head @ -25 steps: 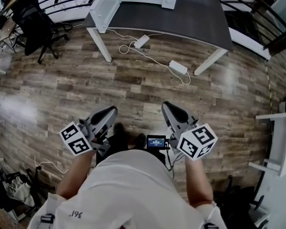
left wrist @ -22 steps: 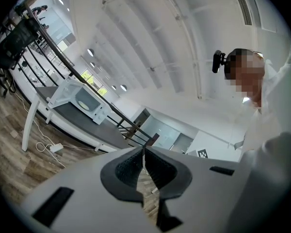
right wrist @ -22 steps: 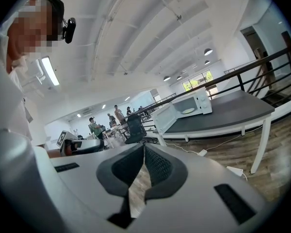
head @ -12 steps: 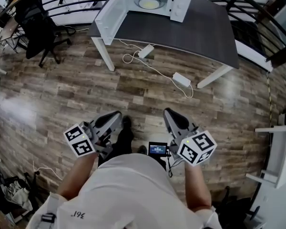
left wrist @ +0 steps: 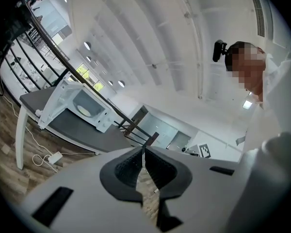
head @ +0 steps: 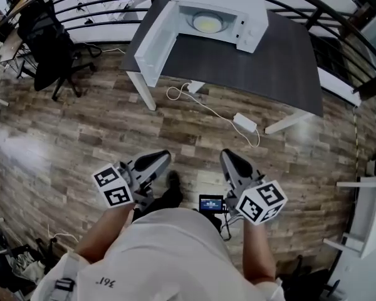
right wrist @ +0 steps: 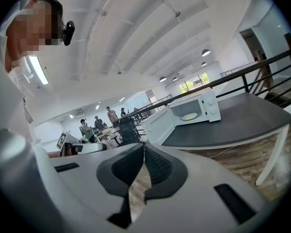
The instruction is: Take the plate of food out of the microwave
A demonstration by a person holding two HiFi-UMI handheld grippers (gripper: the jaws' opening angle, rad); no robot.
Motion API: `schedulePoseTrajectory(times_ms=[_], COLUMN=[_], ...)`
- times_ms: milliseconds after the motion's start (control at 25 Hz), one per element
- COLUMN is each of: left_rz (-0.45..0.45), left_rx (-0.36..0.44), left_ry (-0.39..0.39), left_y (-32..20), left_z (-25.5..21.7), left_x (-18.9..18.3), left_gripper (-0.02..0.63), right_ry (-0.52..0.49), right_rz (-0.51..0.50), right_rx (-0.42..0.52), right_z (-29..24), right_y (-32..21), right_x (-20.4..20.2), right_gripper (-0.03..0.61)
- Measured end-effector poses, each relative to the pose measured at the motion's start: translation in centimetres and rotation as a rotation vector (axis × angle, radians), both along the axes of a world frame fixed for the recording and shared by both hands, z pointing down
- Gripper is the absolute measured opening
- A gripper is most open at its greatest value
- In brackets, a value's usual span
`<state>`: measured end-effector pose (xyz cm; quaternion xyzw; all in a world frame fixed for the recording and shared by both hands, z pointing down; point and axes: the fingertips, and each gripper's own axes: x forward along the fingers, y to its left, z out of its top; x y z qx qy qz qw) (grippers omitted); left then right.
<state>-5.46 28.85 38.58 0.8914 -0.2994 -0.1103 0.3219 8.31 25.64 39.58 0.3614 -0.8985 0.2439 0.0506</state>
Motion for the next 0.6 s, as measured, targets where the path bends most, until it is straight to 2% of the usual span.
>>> schedulePoseTrajectory(times_ms=[320,600], left_rz=[0.009,0.053], left_rx=[-0.007,-0.006], left_ry=[0.005,0.023], left_y=[-6.0,-8.6], left_z=[0.8,1.0], left_x=[-4.9,-5.1], left_gripper=[0.005,0.005], right_ry=[0.007,0.017], right_rz=[0.012,0.04], right_rx=[0.0,-0.006], right_z=[0.7,0.9], right_y=[-5.9,-8.5], right_x=[-5.2,-5.8], right_gripper=[0.011,0.011])
